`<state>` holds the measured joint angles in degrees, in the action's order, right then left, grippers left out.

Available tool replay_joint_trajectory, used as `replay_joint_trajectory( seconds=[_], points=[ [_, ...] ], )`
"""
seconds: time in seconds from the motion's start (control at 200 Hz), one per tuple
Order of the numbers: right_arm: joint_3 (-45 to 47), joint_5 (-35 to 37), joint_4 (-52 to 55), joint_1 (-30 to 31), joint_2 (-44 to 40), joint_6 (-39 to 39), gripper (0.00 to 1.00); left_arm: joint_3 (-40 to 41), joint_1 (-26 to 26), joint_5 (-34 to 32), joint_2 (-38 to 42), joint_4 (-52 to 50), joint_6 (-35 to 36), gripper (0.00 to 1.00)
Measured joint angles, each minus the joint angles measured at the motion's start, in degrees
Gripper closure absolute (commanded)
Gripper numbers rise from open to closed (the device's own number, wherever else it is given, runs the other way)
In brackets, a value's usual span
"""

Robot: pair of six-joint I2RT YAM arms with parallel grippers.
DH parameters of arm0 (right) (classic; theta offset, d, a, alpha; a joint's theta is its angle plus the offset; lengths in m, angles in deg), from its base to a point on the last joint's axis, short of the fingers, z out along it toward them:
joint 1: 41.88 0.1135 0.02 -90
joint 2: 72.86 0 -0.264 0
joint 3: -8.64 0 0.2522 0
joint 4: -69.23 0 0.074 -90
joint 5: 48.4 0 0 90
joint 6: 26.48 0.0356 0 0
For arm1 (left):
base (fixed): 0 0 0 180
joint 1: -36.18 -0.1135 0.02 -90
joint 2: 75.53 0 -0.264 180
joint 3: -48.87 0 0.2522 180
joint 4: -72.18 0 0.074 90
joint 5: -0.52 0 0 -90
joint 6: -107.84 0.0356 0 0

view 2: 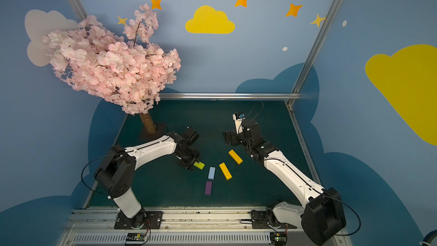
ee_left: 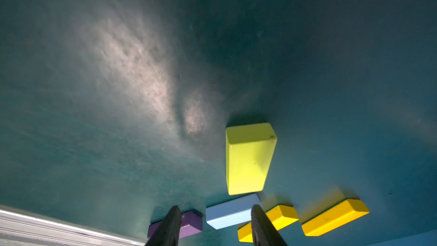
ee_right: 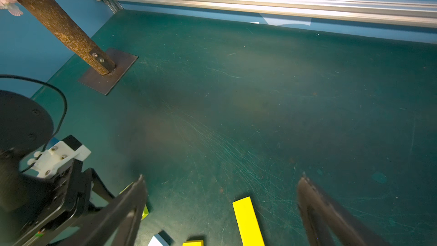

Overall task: Assemble the letter k with building blocks
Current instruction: Pick up the building block from the center of the board.

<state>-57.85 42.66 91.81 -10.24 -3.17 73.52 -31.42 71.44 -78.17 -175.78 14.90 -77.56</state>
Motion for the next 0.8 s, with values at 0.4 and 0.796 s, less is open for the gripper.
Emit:
replay_joint_trajectory(
  seconds=[0.4,0.796],
  points=[
    [0.3,0.4,0.0,0.4,-0.3,-0.2,0.01,-1.9,-1.1,0.7,-5.4,2.3,0.0,0.5],
    [0.3,0.6,-0.2,0.7,-0.3,-0.3,0.01,-3.2,-1.9,0.7,-8.2,2.4,0.5,0.51]
  ],
)
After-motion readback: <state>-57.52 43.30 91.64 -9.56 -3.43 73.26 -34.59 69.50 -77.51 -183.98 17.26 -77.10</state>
